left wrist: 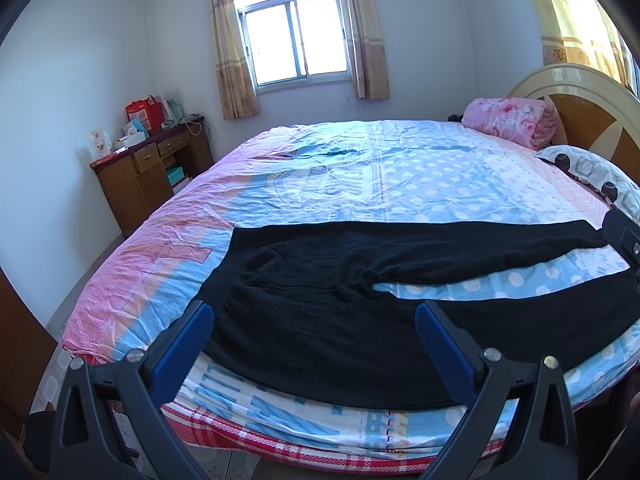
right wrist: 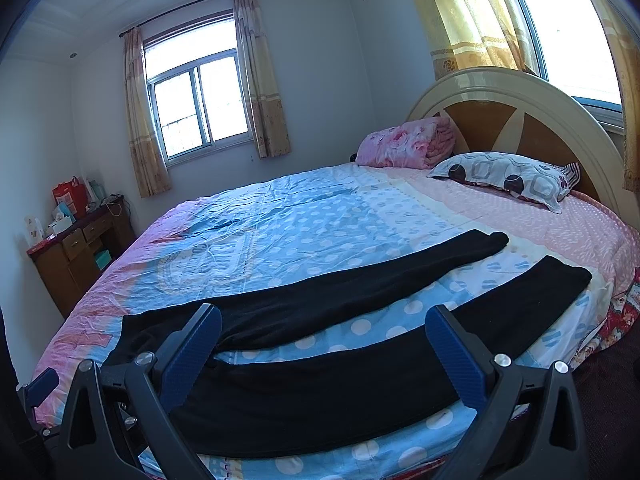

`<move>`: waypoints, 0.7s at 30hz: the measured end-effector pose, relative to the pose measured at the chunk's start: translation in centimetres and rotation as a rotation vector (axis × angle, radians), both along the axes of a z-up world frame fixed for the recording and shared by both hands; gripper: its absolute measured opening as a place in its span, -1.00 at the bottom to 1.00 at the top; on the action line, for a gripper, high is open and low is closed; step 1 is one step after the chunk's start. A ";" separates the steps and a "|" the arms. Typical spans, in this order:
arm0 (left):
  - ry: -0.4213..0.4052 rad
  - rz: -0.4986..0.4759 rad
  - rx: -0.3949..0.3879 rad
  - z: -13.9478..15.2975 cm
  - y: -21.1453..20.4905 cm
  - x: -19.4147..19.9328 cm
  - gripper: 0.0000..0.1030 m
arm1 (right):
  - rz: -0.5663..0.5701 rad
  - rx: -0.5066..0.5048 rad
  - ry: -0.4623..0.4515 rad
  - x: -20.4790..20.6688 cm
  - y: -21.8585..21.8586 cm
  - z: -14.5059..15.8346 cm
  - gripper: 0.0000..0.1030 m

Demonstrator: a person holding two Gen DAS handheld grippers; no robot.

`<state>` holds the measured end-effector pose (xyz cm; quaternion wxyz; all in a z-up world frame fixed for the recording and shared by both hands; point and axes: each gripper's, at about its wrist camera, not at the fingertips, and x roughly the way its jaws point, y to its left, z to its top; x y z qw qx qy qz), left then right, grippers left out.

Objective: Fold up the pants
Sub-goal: 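Grasp the black pants waistband with the left gripper while the right gripper grasps it too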

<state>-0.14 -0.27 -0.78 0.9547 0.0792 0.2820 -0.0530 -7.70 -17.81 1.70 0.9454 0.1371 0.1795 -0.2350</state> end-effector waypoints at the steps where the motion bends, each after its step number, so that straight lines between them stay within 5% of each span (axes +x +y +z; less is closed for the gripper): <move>1: 0.000 0.000 0.000 0.0 0.0 0.0 1.00 | 0.000 -0.001 0.000 0.0 0.0 0.0 0.98; 12: 0.029 -0.020 0.035 -1.3 0.0 1.7 1.00 | 0.002 -0.007 0.019 0.5 -0.2 -0.2 0.98; 21: 0.168 -0.001 0.057 -5.3 1.6 7.7 0.95 | 0.002 0.005 0.113 3.4 -3.9 -3.1 0.98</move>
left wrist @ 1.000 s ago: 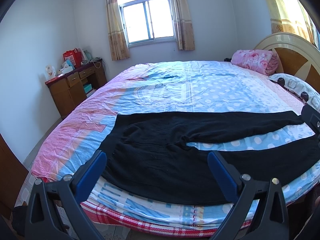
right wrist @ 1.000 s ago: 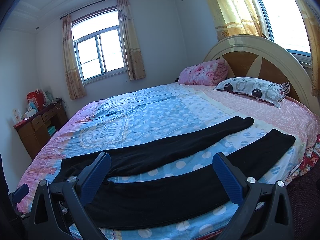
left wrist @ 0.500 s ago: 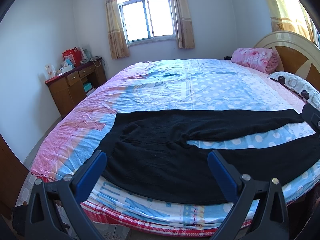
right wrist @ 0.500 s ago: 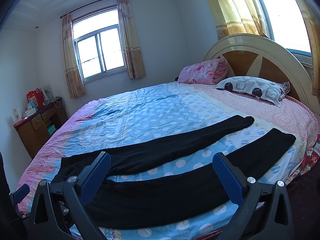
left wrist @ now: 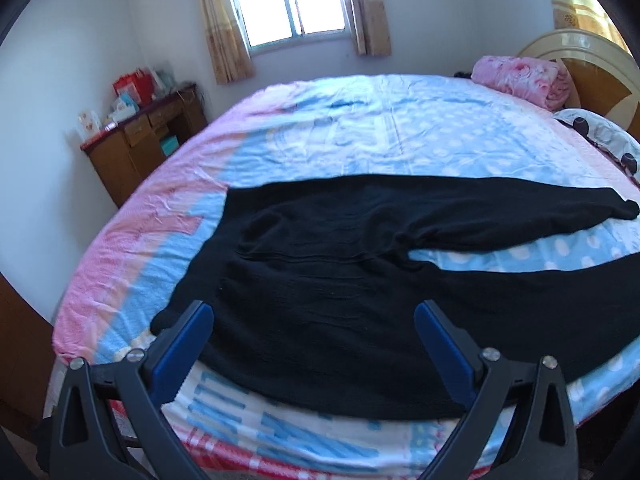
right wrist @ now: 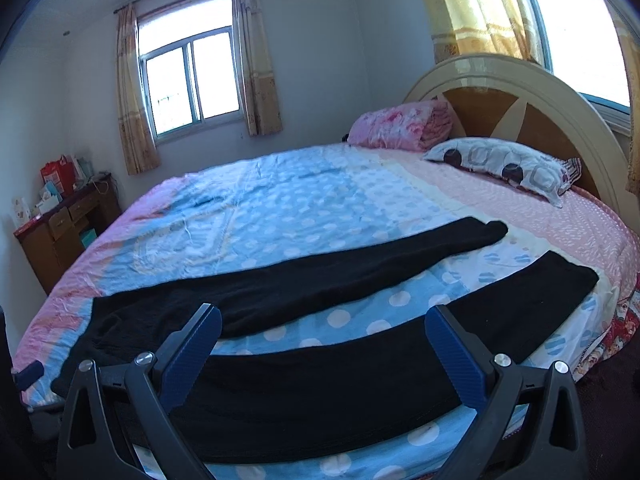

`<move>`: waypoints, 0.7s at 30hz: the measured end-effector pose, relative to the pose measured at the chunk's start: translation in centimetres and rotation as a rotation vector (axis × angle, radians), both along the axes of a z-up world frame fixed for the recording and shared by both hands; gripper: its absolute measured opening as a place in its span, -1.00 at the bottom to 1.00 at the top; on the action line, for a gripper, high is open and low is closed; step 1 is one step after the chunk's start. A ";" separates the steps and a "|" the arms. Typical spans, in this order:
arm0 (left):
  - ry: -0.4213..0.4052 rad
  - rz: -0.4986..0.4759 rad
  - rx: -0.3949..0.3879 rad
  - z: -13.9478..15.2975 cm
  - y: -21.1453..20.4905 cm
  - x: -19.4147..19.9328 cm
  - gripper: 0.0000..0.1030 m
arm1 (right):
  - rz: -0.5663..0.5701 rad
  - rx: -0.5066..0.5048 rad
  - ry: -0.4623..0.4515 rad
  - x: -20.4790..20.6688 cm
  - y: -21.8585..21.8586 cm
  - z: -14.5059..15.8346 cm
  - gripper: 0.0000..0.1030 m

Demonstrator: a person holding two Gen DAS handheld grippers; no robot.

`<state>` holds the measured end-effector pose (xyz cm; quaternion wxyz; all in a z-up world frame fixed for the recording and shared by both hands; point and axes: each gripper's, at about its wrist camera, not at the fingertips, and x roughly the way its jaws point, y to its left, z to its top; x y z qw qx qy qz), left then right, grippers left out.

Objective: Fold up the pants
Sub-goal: 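Grasp the black pants waistband with the left gripper while the right gripper grasps it too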

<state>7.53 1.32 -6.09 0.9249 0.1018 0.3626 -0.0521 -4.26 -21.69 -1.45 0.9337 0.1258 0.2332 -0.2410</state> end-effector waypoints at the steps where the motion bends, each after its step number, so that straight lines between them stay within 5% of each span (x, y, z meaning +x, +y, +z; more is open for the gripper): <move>1: 0.016 -0.008 -0.006 -0.3 0.1 0.8 0.95 | 0.017 0.006 0.012 0.5 -0.4 -0.5 0.98; 8: 0.078 0.020 0.036 -2.0 -0.6 6.9 0.95 | 0.235 0.024 0.078 5.5 -1.0 -2.3 0.97; 13: 0.148 0.045 -0.009 -2.6 -0.7 11.3 0.95 | 0.493 -0.136 0.178 14.9 1.7 -2.0 0.97; 18: 0.173 0.071 0.032 -4.2 0.1 13.5 0.94 | 0.730 -0.222 0.306 25.7 4.7 -4.1 0.94; 21: 0.196 0.085 0.050 -5.1 0.7 14.6 0.88 | 0.815 -0.225 0.372 31.7 5.7 -6.4 0.62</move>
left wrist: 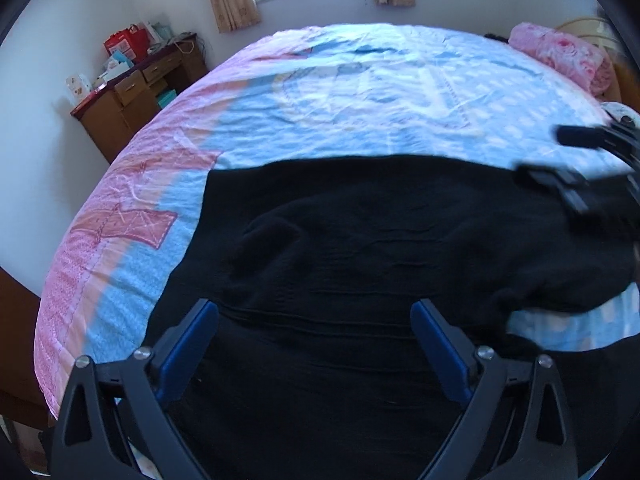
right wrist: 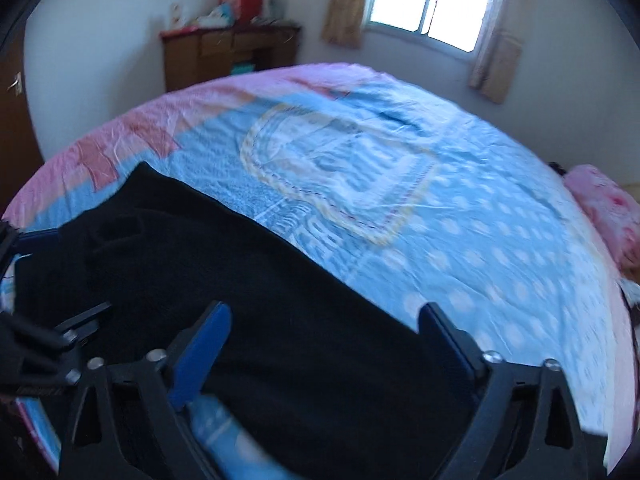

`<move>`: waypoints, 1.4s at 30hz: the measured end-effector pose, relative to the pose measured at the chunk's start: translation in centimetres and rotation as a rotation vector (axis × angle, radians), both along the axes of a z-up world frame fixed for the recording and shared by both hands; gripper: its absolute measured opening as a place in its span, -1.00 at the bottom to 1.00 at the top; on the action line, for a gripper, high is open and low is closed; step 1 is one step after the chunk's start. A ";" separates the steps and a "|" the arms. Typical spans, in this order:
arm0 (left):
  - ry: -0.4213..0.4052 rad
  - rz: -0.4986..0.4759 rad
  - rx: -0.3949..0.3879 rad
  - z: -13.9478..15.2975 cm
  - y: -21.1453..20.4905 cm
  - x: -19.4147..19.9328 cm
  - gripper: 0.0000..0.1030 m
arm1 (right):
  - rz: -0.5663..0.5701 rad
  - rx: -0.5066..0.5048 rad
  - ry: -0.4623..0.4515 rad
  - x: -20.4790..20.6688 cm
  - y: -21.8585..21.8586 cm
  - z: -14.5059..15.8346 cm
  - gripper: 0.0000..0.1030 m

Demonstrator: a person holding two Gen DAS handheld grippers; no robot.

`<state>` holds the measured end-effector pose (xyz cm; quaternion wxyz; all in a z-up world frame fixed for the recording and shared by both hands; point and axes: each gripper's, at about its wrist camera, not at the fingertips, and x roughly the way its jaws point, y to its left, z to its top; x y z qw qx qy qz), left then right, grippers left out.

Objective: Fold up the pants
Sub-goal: 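Grasp the black pants waistband with the left gripper while the right gripper grasps it too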

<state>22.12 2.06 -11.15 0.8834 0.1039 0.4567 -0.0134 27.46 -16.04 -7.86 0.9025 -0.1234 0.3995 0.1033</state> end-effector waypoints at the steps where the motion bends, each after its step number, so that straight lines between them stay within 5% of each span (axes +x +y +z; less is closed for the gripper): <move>1: 0.009 0.011 0.004 -0.2 0.3 0.4 0.88 | 0.014 0.019 0.032 1.8 0.1 -0.8 0.57; 5: 0.023 0.046 -0.039 -0.2 2.0 1.6 0.86 | 0.047 0.053 0.149 7.6 0.6 -3.9 0.42; 10: 0.009 0.046 -0.061 0.4 2.4 2.7 0.86 | 0.068 0.070 0.225 9.6 0.7 -6.7 0.35; 13: 0.035 0.023 -0.123 0.8 2.0 3.3 0.86 | 0.117 0.148 0.236 9.2 0.4 -6.3 -0.34; 14: 0.032 0.020 -0.131 1.0 1.9 3.3 0.86 | 0.124 0.159 0.246 9.1 0.6 -6.1 -0.76; 15: 0.024 0.013 -0.134 1.2 1.7 3.3 0.86 | 0.124 0.171 0.263 8.6 0.4 -5.8 -0.90; 21: -0.051 -0.010 -0.127 2.6 1.5 2.0 0.86 | 0.172 0.167 0.192 4.2 1.5 -2.7 -0.93; 29: -0.047 0.000 -0.254 3.3 1.7 1.3 0.92 | 0.141 0.252 0.149 -1.3 1.1 -0.4 -0.93; 42: 0.144 0.061 -0.344 -0.3 -0.5 5.8 0.93 | 0.158 0.178 0.059 -9.3 3.7 -2.8 -0.92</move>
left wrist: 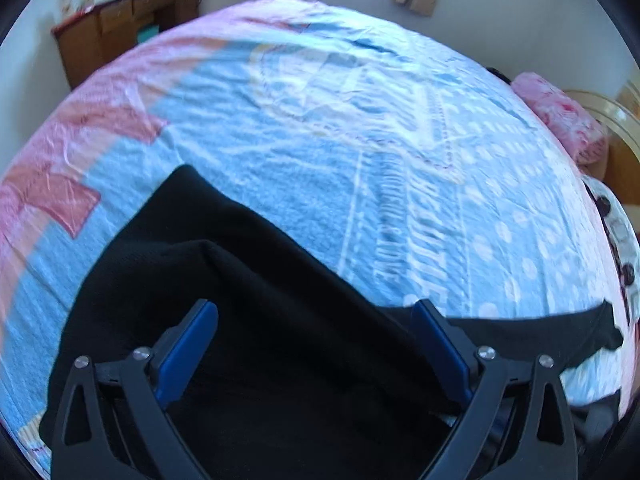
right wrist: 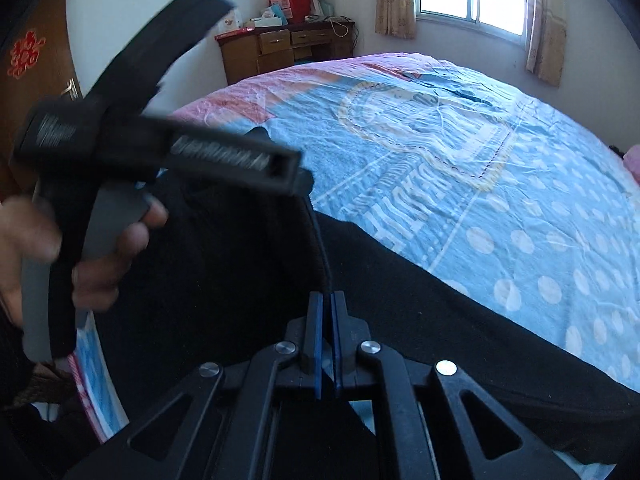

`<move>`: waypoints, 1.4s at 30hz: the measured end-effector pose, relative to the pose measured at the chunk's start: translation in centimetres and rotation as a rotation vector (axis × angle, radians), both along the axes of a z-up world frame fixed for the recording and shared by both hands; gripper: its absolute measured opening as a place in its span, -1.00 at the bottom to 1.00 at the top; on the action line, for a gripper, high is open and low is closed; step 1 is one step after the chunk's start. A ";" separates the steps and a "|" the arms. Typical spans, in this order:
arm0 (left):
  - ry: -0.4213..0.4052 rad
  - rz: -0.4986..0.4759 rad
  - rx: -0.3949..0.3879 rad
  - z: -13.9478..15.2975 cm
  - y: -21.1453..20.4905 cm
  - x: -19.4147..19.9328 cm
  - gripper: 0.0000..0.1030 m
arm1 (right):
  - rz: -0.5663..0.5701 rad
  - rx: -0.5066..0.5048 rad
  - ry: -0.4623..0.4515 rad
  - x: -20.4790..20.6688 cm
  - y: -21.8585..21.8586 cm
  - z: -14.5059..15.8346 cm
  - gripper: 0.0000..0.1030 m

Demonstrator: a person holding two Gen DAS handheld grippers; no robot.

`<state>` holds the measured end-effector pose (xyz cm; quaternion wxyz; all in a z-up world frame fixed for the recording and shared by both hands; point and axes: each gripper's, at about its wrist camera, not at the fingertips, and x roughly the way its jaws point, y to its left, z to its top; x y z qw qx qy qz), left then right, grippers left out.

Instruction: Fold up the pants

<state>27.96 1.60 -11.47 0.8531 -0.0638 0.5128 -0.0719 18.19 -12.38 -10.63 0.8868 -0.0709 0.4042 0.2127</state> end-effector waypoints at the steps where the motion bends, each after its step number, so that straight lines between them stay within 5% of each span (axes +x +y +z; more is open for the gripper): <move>1: 0.018 0.007 -0.002 -0.3 -0.1 0.4 0.93 | 0.004 -0.002 0.001 -0.2 0.1 -0.1 -0.92; 6: 0.060 0.021 0.078 -1.8 -0.6 1.4 0.93 | 0.049 -0.053 -0.049 -1.8 1.2 -0.2 -0.92; 10: 0.082 0.063 0.056 -2.7 0.7 2.1 0.93 | 0.081 -0.078 -0.077 -3.4 1.5 -0.5 -0.92; 13: 0.069 0.084 0.073 -2.5 1.1 2.1 0.67 | 0.074 -0.067 -0.055 -3.6 1.3 -1.0 -0.92; 16: 0.013 0.119 0.054 -1.9 2.2 1.2 0.10 | 0.042 -0.050 -0.045 -3.4 0.9 -1.6 -0.92; 18: -0.032 0.141 -0.039 -1.5 3.9 0.3 -0.29 | 0.003 -0.010 -0.049 -3.2 0.5 -1.6 -0.92; 22: -0.137 0.210 -0.297 0.0 8.0 -2.1 -0.41 | -0.154 0.182 -0.034 -2.8 -2.1 -0.5 -0.90; 26: -0.277 0.222 -0.228 2.4 8.3 -4.8 -0.41 | -0.413 0.481 -0.113 -4.9 -10.7 2.5 -0.89; 28: -0.305 0.197 -0.205 2.9 8.0 -5.6 -0.41 | -0.566 0.544 -0.156 -6.4 -16.4 3.7 -0.67; 30: -0.268 0.176 -0.205 2.4 7.9 -5.3 -0.41 | -0.704 0.579 -0.171 -7.8 -22.0 4.4 0.42; 31: -0.247 0.174 -0.217 2.0 7.8 -5.1 -0.41 | -0.805 0.588 -0.184 -8.7 -25.5 4.7 0.51; 36: -0.218 0.179 -0.190 1.3 7.2 -5.1 -0.36 | -1.107 0.617 -0.126 -10.6 -37.5 5.3 0.52; 42: -0.205 0.225 -0.165 1.4 8.7 -5.2 0.09 | -1.200 0.487 0.094 -6.7 -44.1 2.5 0.52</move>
